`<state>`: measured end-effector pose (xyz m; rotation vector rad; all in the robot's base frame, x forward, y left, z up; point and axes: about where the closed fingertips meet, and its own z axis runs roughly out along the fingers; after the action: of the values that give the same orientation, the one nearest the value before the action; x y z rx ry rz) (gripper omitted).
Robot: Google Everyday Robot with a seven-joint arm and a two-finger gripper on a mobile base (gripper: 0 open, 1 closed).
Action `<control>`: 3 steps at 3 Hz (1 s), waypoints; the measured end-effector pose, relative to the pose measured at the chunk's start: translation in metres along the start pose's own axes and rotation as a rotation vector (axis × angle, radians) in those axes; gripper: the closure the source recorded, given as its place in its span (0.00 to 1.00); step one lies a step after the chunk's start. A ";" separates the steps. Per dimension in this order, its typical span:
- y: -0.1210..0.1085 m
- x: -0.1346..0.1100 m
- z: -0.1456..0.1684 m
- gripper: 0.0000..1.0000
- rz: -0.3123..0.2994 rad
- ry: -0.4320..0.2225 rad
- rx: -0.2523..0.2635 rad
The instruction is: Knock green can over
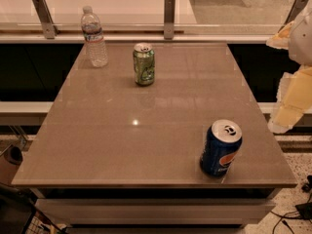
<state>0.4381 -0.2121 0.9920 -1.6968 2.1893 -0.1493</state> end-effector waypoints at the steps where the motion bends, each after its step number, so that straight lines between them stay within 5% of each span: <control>1: 0.000 0.000 0.000 0.00 0.000 0.000 0.000; 3: -0.012 -0.008 -0.001 0.00 0.020 -0.073 0.062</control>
Offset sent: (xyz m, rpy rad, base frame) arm 0.0057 -0.0014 0.0012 0.0305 -0.0202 -0.0079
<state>0.4498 -0.2082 0.9984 -1.6214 2.1256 -0.1466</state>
